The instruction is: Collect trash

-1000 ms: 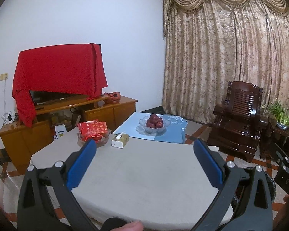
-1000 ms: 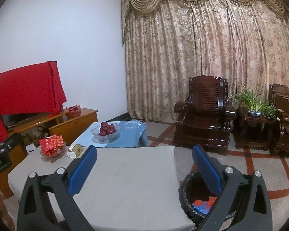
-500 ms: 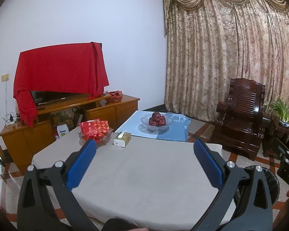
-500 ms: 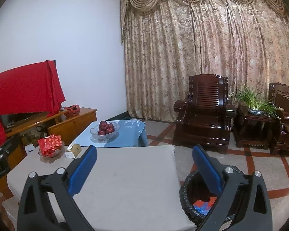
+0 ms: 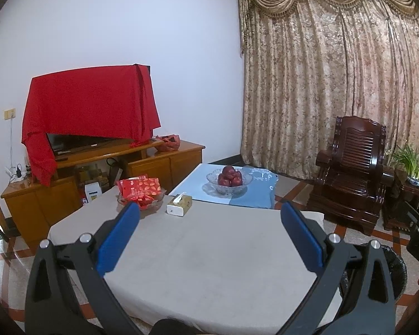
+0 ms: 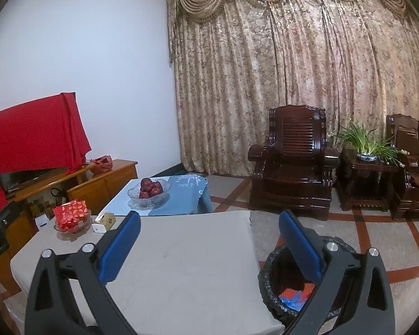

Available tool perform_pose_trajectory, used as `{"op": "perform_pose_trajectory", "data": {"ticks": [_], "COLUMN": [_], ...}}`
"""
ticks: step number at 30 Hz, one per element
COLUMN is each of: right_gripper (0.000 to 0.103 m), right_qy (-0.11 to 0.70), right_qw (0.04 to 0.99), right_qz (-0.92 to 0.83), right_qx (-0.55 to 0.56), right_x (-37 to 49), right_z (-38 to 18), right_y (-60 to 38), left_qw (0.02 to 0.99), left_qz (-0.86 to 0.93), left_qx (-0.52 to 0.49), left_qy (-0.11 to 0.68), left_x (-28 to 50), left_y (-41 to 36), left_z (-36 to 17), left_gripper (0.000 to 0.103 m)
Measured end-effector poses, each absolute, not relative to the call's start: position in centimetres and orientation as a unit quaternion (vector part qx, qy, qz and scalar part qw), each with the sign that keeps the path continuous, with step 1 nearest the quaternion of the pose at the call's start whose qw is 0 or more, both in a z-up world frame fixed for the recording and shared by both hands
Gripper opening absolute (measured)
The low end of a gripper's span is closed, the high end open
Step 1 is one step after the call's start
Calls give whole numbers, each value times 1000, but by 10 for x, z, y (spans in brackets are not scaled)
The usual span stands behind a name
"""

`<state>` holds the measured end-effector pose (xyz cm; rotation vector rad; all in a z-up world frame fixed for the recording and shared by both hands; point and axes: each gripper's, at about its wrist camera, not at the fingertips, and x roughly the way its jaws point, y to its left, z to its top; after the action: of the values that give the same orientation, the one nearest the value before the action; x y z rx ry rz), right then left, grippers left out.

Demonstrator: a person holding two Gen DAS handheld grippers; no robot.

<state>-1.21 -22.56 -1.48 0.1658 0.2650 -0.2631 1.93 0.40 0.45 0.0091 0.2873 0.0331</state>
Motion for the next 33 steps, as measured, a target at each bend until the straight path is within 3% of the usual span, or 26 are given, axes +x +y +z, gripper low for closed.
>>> {"op": "perform_pose_trajectory", "data": {"ticks": [33], "right_gripper": [97], "right_qy": [126], "right_qw": [980], "right_qz": [-134], "right_qx": [81], "right_x": [-15], "right_z": [-12], "right_y": [-230], "left_qw": [990], "left_qz": [14], "left_qx": [1], "left_qy": [137], "left_x": [24], "left_y": [9], "left_z": [14], "left_gripper": [98]}}
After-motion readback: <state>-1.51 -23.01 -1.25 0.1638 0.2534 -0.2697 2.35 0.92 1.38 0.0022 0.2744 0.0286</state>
